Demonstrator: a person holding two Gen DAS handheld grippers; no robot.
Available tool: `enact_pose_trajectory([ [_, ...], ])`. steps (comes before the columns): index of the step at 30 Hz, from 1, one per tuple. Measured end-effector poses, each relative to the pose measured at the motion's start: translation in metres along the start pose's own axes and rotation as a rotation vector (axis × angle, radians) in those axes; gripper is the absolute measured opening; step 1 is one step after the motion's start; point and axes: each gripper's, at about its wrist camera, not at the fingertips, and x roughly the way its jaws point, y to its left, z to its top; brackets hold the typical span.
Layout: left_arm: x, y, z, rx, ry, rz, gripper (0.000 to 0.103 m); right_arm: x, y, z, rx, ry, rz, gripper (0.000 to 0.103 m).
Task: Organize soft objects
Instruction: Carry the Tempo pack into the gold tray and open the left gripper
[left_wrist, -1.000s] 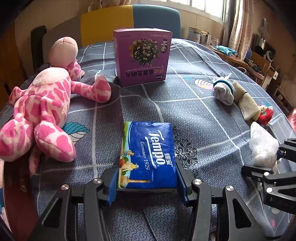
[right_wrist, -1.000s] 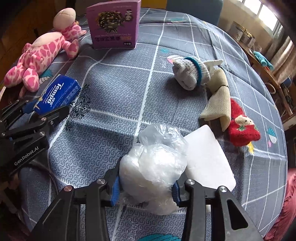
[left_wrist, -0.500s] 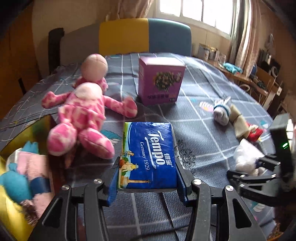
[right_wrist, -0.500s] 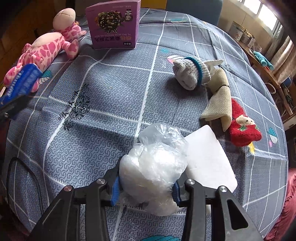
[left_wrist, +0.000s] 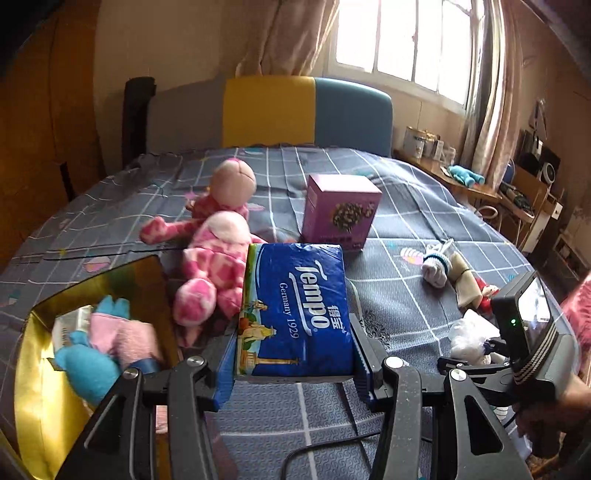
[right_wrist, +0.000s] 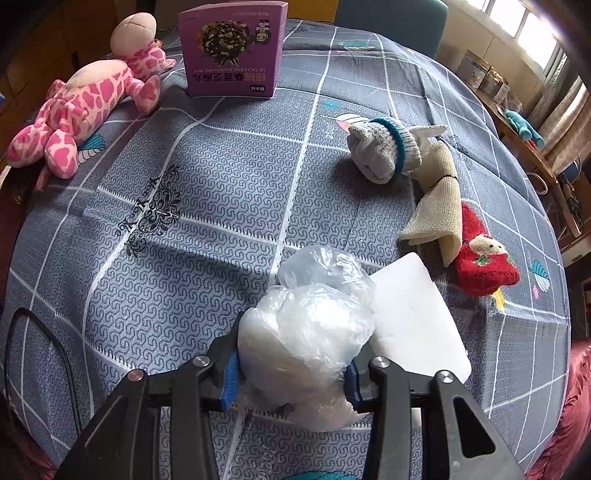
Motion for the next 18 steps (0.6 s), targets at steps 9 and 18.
enact_pose_trajectory([
  [9, -0.022, 0.026, -0.001, -0.040, -0.023, 0.032, 0.052, -0.002, 0.007, -0.003, -0.041, -0.021, -0.034, 0.043],
  [18, -0.036, 0.054, -0.009, -0.071, -0.027, 0.079, 0.052, -0.007, 0.017, -0.008, -0.067, -0.035, -0.054, 0.043],
])
